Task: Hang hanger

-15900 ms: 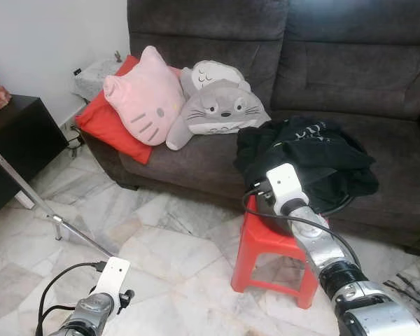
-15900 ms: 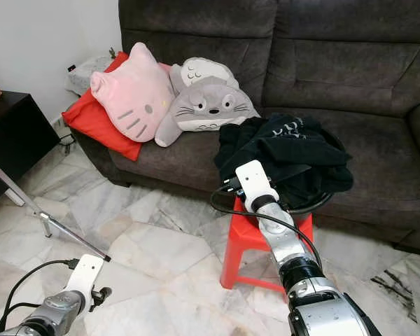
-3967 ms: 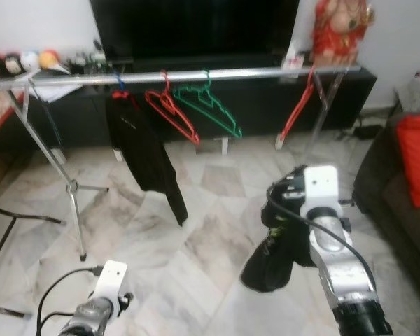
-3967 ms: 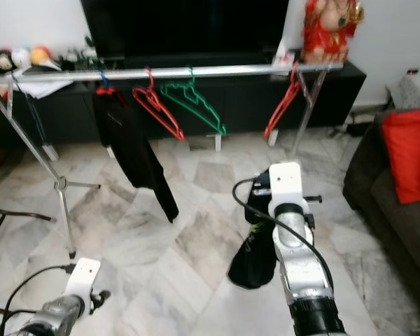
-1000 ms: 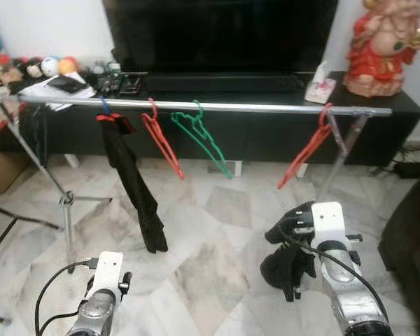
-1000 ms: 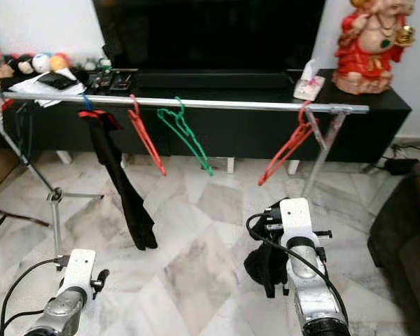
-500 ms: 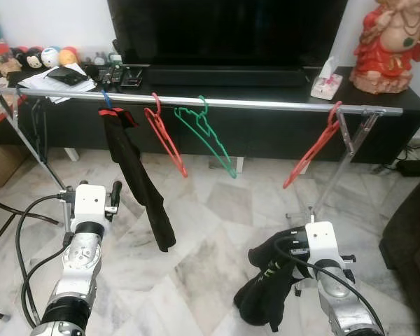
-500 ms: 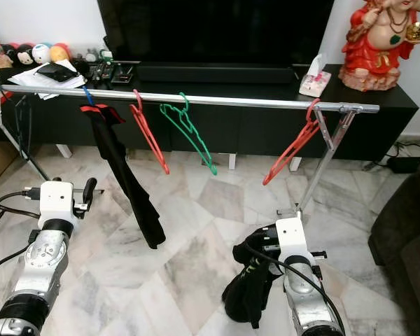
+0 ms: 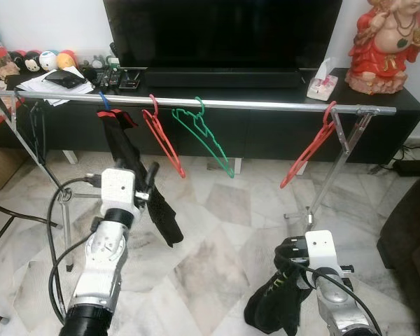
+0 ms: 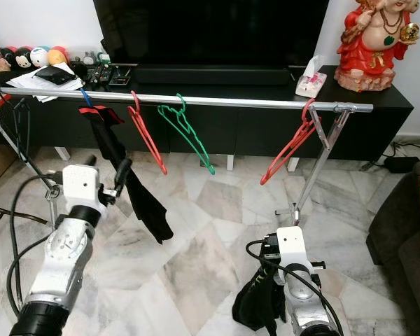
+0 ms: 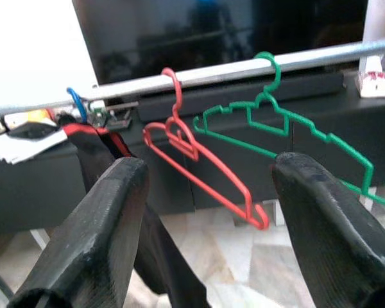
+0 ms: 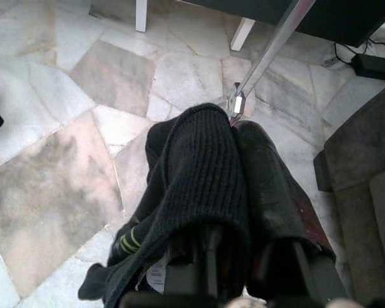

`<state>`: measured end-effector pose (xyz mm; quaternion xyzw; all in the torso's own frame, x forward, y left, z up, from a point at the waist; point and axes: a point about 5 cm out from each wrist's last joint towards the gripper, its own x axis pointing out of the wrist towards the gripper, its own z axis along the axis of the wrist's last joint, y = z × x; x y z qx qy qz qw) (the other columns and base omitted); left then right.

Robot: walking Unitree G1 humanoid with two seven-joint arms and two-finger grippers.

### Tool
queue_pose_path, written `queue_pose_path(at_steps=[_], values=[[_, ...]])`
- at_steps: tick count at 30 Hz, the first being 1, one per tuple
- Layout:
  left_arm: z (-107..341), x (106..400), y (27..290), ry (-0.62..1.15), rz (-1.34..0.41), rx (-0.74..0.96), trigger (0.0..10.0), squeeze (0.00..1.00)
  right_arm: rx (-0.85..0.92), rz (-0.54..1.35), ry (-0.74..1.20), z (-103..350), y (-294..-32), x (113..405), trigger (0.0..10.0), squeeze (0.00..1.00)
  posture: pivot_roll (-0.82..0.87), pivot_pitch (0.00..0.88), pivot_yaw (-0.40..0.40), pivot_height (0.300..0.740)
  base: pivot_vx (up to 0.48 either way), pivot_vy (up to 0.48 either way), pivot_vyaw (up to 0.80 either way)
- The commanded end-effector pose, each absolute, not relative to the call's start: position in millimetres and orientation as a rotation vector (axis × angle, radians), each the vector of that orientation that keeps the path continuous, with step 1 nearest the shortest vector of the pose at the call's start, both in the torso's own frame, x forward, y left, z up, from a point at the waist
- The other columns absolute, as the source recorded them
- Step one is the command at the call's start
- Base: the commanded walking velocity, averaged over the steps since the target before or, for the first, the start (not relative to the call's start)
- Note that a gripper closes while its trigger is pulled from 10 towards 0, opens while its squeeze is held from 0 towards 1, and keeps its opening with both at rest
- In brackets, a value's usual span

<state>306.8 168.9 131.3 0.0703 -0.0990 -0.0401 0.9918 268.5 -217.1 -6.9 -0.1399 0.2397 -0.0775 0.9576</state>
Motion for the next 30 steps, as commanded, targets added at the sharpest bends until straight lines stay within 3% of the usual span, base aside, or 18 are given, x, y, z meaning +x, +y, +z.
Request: queue_pose_path(at_steps=[1, 6, 30], values=[[137, 305, 169, -0.203, -0.088, 0.137, 10.0, 0.0, -0.273, -0.163, 0.453, -2, -217, 274, 10.0, 0.0, -0.08, 0.0, 0.012, 0.74, 0.0, 0.0, 0.0], [140, 302, 168, -0.179, -0.092, 0.136, 10.0, 0.0, -0.27, -0.16, 0.448, -3, -217, 274, 10.0, 0.0, -0.08, 0.0, 0.016, 0.74, 0.051, 0.0, 0.0], [145, 301, 170, -0.139, -0.083, 0.129, 10.0, 0.0, -0.295, -0.11, 0.466, -12, -210, 268, 10.0, 0.0, -0.07, 0.0, 0.016, 0.74, 0.308, 0.0, 0.06]])
